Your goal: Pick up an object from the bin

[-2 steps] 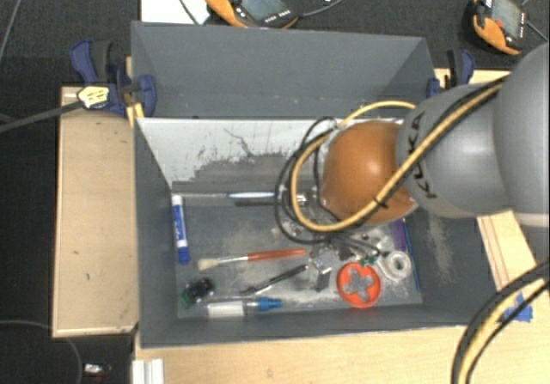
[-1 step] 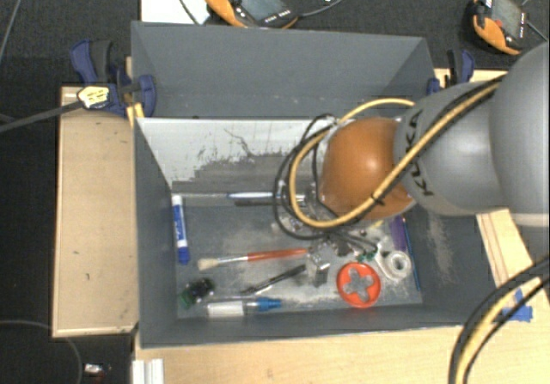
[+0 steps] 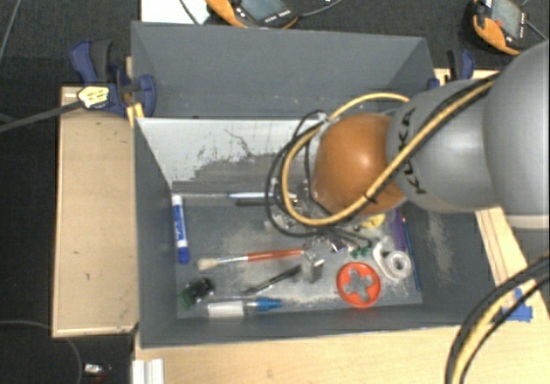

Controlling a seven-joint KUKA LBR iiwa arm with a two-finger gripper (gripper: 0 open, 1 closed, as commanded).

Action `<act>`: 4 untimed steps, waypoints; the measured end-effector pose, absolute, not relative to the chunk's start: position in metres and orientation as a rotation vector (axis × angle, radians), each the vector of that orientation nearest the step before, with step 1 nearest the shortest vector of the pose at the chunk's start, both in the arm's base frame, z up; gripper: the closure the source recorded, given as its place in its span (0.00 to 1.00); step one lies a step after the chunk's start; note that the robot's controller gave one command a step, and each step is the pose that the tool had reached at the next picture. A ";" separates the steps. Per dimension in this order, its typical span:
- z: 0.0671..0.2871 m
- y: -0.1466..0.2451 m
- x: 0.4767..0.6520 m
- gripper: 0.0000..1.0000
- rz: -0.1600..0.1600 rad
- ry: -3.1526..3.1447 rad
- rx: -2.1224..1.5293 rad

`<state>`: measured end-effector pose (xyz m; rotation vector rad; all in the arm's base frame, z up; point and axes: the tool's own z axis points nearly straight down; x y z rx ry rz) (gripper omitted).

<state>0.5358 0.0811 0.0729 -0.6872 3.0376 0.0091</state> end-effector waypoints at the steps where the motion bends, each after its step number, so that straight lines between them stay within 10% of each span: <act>1: 0.072 0.059 0.540 0.00 0.009 3.061 -0.569; 3: 0.071 0.051 0.531 0.00 0.001 2.874 -1.190; 4: 0.071 0.041 0.532 0.00 0.008 3.012 -0.779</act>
Offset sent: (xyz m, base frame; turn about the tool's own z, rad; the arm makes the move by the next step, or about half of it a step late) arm 0.0357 -0.0217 -0.0029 0.1504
